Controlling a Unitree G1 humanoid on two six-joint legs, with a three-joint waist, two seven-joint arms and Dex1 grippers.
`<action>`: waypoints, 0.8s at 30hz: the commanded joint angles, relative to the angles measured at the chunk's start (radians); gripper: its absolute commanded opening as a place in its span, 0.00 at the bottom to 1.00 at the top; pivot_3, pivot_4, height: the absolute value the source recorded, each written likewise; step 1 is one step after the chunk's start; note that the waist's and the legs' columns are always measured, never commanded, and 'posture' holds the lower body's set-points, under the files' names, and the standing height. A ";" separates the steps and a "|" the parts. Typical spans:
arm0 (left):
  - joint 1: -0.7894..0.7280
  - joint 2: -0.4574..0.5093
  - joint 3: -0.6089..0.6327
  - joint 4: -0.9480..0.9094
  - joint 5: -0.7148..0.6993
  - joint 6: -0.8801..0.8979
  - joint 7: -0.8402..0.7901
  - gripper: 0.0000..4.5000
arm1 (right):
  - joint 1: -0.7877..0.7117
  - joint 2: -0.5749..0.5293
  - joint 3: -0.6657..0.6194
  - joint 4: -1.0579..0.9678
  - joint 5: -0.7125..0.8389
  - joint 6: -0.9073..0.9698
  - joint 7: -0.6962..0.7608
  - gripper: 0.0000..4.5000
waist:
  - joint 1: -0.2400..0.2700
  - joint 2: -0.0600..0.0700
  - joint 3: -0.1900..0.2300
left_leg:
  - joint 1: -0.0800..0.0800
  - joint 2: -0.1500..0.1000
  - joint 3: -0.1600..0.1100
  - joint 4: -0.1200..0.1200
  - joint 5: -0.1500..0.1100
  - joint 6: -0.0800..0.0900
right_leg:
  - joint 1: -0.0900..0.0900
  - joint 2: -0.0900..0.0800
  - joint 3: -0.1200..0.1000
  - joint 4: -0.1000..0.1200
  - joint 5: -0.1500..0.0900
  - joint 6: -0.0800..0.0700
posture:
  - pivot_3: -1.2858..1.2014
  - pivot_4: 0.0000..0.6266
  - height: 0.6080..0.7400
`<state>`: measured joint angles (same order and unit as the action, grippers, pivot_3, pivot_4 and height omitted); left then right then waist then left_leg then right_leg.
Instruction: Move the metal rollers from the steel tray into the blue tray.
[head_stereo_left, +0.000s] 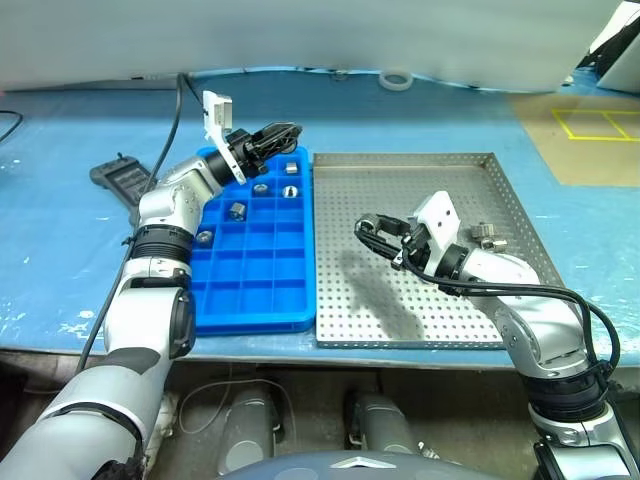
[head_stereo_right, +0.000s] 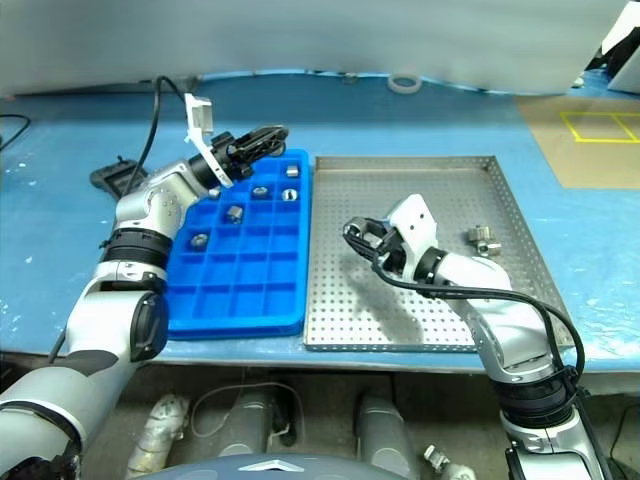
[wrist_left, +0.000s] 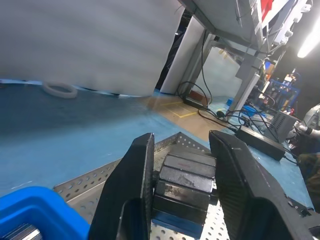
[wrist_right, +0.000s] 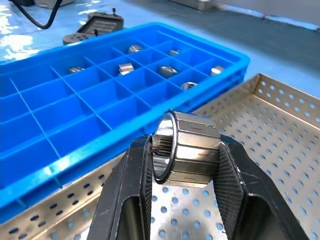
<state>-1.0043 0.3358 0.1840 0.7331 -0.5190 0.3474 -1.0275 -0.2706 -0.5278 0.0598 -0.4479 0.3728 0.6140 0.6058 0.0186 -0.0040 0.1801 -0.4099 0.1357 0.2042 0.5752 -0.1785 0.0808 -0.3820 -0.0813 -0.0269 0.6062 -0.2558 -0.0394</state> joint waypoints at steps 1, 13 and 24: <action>0.081 0.063 -0.004 -0.209 -0.029 0.073 -0.051 0.30 | -0.007 -0.003 -0.012 -0.023 -0.005 -0.026 0.002 0.29 | -0.003 0.000 0.000 | 0.000 0.000 0.000 0.000 0.000 0.000 | 0.000 0.000 0.000 0.000 0.000 0.000 | 0.43 0.24 1.00; 0.460 0.219 0.034 -0.691 -0.088 0.231 0.038 0.30 | -0.094 0.108 -0.027 0.240 -0.151 -0.150 -0.165 0.29 | -0.001 0.000 0.000 | 0.006 0.001 0.000 -0.003 0.001 -0.009 | 0.002 0.001 0.001 0.002 0.000 0.000 | 0.47 0.24 1.00; 0.760 0.250 0.071 -0.841 -0.083 0.214 0.113 0.30 | -0.141 0.146 0.002 0.325 -0.179 -0.198 -0.125 0.29 | 0.010 0.000 0.000 | 0.004 0.001 0.000 -0.008 0.004 -0.013 | -0.001 0.002 0.000 0.001 0.000 0.000 | 0.49 0.24 1.00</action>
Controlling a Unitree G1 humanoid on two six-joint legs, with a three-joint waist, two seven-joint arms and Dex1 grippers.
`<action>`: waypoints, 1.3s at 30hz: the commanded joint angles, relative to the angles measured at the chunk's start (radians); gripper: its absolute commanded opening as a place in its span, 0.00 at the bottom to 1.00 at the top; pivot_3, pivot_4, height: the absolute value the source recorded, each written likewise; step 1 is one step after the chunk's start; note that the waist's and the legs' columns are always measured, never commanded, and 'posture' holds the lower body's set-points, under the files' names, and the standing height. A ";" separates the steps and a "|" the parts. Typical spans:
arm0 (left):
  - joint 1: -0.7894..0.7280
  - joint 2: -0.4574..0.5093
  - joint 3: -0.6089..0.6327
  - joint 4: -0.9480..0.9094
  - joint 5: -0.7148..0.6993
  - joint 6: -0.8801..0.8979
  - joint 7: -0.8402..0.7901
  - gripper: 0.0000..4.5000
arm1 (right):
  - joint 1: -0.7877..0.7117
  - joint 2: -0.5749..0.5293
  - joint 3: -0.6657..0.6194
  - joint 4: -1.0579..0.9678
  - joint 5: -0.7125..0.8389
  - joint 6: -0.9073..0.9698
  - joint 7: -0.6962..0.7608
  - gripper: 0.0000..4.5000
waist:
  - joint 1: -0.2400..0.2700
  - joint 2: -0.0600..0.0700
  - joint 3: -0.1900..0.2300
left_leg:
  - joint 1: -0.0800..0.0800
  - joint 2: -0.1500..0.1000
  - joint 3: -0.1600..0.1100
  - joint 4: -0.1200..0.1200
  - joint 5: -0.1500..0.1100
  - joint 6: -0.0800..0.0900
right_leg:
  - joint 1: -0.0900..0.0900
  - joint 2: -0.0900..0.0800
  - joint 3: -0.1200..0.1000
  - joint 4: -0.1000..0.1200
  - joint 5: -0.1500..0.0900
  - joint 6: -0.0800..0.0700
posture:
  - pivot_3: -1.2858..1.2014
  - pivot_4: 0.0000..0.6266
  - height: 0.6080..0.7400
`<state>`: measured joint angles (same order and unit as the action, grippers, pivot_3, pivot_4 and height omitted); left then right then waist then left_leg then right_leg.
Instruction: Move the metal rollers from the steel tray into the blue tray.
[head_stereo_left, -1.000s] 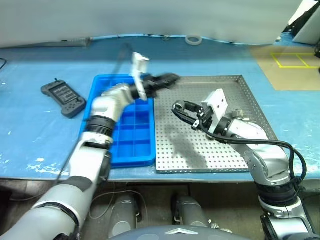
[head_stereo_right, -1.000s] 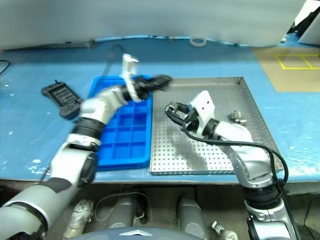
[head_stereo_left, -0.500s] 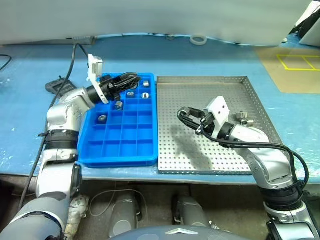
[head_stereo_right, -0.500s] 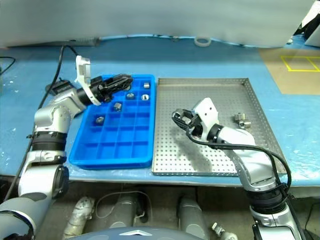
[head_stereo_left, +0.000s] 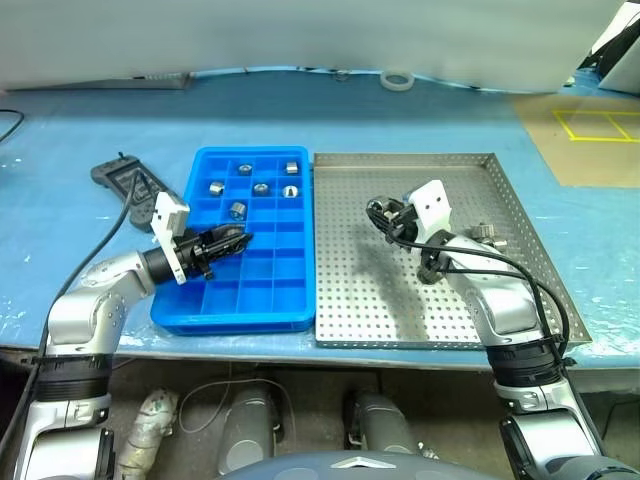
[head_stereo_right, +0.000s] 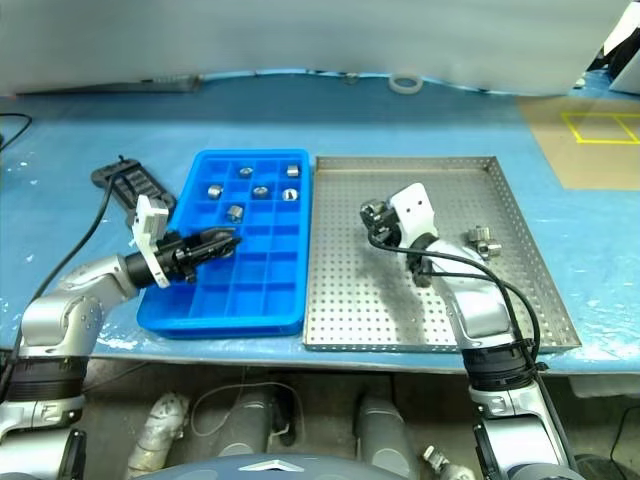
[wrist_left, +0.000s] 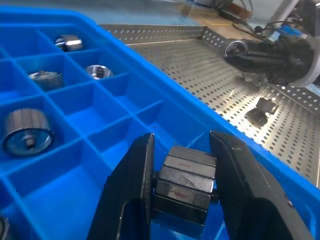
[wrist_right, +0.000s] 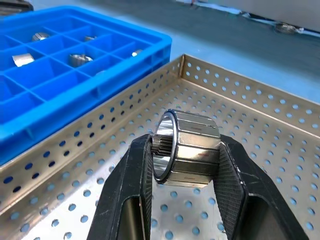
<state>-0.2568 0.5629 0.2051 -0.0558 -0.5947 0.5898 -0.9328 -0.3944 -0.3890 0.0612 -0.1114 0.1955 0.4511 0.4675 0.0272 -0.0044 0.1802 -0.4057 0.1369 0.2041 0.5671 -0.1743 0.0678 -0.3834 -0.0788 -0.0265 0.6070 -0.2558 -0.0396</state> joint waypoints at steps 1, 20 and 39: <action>0.021 0.026 0.050 -0.052 -0.004 -0.034 0.023 0.30 | -0.017 0.010 0.004 -0.008 -0.004 -0.039 0.017 0.29 | 0.002 0.000 0.000 | 0.001 0.000 0.000 0.000 0.000 0.000 | 0.000 0.000 0.000 0.000 0.000 0.000 | 0.49 0.24 1.00; 0.051 0.016 -0.057 -0.022 0.044 -0.022 0.038 0.30 | -0.004 0.020 0.004 -0.024 -0.017 -0.037 0.035 0.29 | 0.014 0.000 0.000 | 0.003 0.000 0.000 -0.002 0.003 -0.005 | 0.001 0.001 0.001 0.000 0.000 0.000 | 0.49 0.24 1.00; -0.148 0.005 -0.016 -0.013 -0.086 0.050 0.020 0.64 | -0.010 0.028 0.010 -0.040 -0.007 -0.031 0.054 0.29 | 0.016 0.000 0.000 | 0.003 0.000 0.000 -0.001 0.003 -0.005 | 0.001 0.001 0.001 0.002 0.000 -0.001 | 0.49 0.24 1.00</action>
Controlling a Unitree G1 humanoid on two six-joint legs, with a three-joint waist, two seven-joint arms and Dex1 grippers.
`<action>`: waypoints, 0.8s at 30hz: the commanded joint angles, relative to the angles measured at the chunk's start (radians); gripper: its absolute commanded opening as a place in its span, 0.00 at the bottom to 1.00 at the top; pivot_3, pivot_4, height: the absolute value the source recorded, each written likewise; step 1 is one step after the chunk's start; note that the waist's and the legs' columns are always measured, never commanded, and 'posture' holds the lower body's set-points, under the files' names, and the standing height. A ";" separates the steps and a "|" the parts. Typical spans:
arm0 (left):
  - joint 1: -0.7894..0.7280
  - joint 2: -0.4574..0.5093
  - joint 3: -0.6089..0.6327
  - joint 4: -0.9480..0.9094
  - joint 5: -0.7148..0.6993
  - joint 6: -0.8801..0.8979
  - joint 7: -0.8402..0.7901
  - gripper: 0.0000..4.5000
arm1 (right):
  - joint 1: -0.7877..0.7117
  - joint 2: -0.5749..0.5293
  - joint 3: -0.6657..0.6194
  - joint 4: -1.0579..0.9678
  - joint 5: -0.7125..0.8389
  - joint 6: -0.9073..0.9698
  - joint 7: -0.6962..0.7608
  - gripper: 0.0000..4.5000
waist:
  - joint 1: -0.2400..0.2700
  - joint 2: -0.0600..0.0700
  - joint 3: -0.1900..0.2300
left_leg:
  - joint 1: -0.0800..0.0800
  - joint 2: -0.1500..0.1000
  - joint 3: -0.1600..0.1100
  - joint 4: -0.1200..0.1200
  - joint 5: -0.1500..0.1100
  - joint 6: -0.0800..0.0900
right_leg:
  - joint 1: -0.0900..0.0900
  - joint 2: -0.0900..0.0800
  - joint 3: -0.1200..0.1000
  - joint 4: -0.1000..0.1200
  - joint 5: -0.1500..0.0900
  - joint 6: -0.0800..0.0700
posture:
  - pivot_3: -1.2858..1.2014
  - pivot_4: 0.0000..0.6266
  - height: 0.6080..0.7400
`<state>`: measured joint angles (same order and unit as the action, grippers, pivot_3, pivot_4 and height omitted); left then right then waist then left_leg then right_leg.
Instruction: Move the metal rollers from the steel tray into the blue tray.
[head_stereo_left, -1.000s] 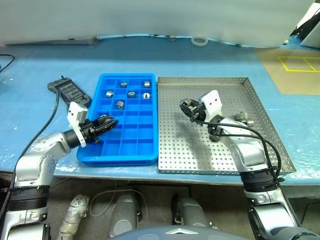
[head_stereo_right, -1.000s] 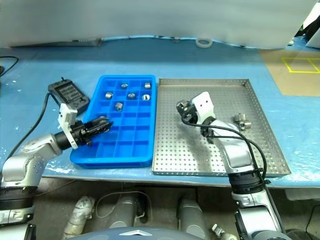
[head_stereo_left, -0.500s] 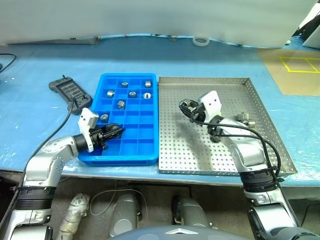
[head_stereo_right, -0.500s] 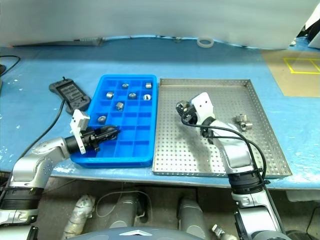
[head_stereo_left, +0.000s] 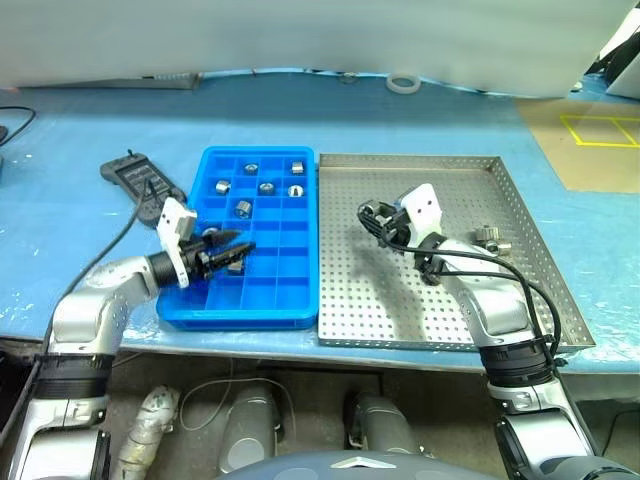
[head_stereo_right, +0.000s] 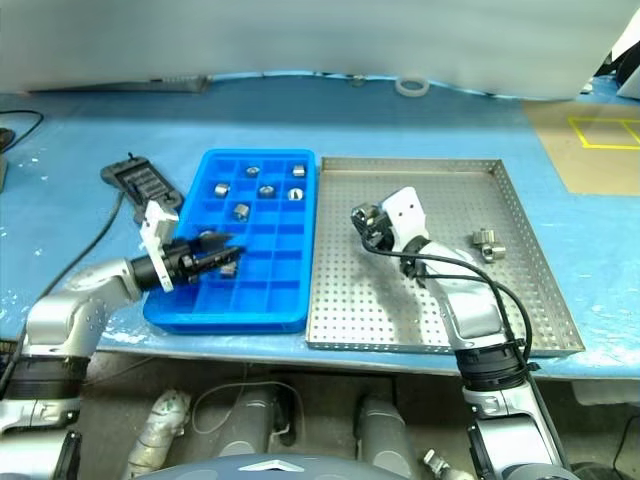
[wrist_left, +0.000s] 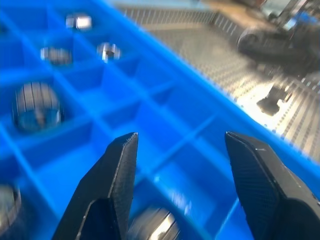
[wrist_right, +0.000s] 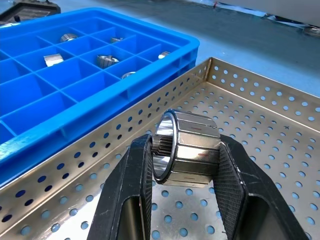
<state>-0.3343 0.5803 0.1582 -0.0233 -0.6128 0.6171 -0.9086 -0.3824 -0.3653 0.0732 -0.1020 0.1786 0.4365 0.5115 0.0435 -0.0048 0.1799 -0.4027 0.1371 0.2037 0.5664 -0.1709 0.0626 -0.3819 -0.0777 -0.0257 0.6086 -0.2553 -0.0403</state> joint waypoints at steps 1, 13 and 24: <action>-0.100 -0.025 0.025 -0.044 -0.081 0.031 -0.003 0.64 | -0.028 0.007 -0.001 -0.047 0.010 -0.018 0.011 0.29 | 0.001 0.000 0.000 | 0.000 0.000 0.000 0.000 0.000 0.000 | 0.000 0.000 0.000 0.000 0.000 0.000 | 0.49 0.24 1.00; -0.324 -0.244 -0.129 0.277 -0.050 0.024 -0.106 0.64 | -0.116 -0.026 0.038 -0.174 0.021 0.003 0.103 0.29 | -0.005 0.000 0.000 | -0.001 0.000 0.000 0.001 0.001 0.003 | -0.001 0.000 0.000 0.000 0.000 0.000 | 0.47 0.24 1.00; -0.450 -0.370 -0.063 0.401 -0.141 0.131 -0.136 0.64 | -0.108 -0.082 0.064 -0.215 0.007 -0.014 0.158 0.29 | -0.004 0.000 0.000 | -0.003 0.000 0.000 0.006 -0.002 0.009 | 0.001 0.000 0.000 0.000 0.000 0.000 | 0.45 0.24 1.00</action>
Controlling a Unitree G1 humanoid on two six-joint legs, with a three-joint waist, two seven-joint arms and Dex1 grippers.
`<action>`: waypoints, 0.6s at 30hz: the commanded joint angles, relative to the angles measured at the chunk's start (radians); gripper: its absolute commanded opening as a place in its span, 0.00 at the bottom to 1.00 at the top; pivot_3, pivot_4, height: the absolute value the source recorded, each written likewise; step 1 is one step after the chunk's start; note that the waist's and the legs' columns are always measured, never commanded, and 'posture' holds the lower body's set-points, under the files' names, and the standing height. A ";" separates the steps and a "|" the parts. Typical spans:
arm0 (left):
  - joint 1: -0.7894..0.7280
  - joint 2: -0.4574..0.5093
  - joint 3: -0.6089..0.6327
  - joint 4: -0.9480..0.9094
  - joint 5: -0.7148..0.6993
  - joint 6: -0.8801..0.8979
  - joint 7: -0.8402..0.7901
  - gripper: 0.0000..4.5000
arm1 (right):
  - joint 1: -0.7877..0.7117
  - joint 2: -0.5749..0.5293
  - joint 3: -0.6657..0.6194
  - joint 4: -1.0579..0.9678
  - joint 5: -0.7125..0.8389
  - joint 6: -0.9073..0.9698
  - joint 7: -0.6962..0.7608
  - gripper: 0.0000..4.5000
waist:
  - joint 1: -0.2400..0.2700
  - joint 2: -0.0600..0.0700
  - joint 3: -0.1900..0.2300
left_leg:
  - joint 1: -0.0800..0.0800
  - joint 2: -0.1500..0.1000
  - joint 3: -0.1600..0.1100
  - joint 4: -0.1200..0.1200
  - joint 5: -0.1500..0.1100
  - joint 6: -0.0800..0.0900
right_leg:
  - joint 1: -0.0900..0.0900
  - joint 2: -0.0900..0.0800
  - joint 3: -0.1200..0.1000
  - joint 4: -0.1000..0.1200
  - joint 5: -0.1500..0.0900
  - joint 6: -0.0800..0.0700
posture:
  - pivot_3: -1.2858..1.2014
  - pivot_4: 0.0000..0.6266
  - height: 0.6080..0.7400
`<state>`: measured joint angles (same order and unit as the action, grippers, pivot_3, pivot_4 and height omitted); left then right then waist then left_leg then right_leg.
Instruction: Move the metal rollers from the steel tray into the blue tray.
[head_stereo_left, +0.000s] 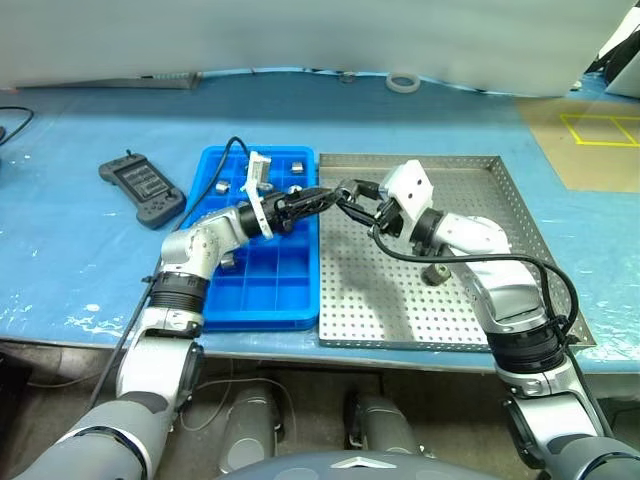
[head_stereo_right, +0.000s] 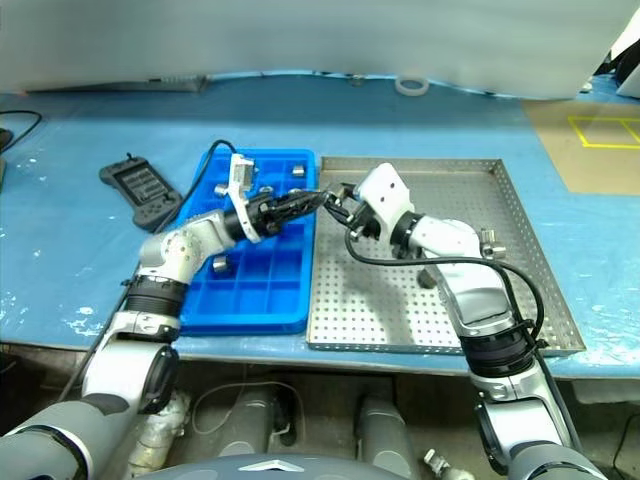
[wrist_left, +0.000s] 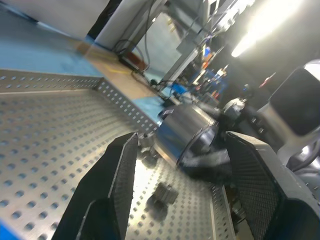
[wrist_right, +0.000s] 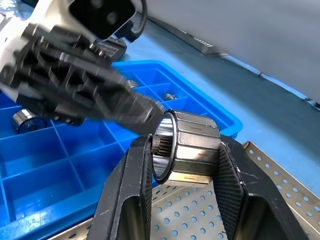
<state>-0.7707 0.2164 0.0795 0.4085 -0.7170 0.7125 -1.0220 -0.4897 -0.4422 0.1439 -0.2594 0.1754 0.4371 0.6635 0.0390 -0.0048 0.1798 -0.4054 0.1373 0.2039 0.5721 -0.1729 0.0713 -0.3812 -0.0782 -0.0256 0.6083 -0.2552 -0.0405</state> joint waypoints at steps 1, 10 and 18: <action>-0.011 -0.009 0.016 -0.040 -0.045 0.050 -0.023 0.64 | 0.002 -0.005 -0.007 -0.062 0.011 -0.012 0.006 0.29 | 0.000 0.000 0.000 | 0.000 0.000 0.000 0.000 -0.001 0.001 | 0.000 0.000 0.000 0.000 0.000 0.000 | 0.45 0.24 1.00; -0.007 -0.053 -0.013 -0.037 -0.023 0.067 -0.014 0.64 | 0.011 -0.003 -0.003 -0.084 0.003 -0.004 -0.002 0.29 | -0.001 0.000 0.000 | 0.000 0.000 0.000 0.001 -0.002 0.004 | 0.001 0.000 0.000 0.000 0.000 0.000 | 0.44 0.24 1.00; -0.042 -0.106 -0.009 0.008 0.004 0.044 0.001 0.64 | 0.012 -0.002 -0.002 -0.089 0.002 0.000 -0.008 0.29 | -0.002 0.000 0.000 | 0.000 0.000 0.000 0.003 -0.003 0.005 | 0.002 0.000 0.000 0.000 0.000 0.000 | 0.44 0.24 1.00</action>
<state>-0.7782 0.1245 0.0784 0.4319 -0.7153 0.7695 -1.0152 -0.4679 -0.4456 0.1428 -0.3038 0.1745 0.4443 0.6584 0.0368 -0.0048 0.1798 -0.4054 0.1374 0.2040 0.5750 -0.1760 0.0767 -0.3792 -0.0787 -0.0257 0.6081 -0.2552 -0.0405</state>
